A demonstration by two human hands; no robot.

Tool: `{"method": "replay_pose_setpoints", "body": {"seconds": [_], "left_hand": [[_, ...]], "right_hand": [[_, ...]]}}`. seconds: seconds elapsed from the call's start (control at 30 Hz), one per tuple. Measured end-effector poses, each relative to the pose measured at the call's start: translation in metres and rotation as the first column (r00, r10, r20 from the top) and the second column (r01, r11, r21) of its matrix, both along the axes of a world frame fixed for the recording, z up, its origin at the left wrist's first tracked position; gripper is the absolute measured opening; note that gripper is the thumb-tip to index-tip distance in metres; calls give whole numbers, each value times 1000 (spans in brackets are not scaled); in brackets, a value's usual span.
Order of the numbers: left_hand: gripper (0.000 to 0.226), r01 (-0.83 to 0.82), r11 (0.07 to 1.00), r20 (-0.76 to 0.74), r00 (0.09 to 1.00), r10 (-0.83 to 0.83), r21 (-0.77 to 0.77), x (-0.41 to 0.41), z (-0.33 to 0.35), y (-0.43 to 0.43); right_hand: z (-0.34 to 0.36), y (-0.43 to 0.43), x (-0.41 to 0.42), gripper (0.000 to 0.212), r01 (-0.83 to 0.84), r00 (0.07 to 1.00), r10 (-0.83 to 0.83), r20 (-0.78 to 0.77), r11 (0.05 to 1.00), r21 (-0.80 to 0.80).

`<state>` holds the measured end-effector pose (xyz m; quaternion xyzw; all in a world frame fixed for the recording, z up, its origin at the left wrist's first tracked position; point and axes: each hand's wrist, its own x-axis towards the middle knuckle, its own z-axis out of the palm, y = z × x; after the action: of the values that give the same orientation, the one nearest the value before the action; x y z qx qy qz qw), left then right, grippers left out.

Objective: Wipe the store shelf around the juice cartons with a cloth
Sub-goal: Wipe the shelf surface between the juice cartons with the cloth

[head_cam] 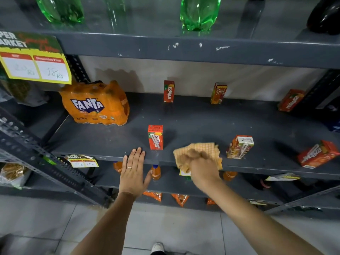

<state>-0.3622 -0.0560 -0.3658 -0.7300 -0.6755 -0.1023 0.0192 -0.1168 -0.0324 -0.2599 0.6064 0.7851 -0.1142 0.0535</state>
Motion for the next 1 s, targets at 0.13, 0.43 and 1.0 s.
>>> {"method": "replay_pose_setpoints", "body": {"seconds": [0.13, 0.43, 1.0], "left_hand": [[77, 9, 1000, -16, 1000, -9, -2, 0, 0, -1], [79, 9, 1000, -49, 999, -10, -14, 0, 6, -4], [82, 26, 1000, -10, 1000, -26, -5, 0, 10, -5]], "right_hand": [[26, -28, 19, 62, 1, 974, -11, -228, 999, -46], [48, 169, -45, 53, 72, 969, -51, -242, 994, 80], [13, -1, 0, 44, 72, 990, -84, -110, 991, -109]]}}
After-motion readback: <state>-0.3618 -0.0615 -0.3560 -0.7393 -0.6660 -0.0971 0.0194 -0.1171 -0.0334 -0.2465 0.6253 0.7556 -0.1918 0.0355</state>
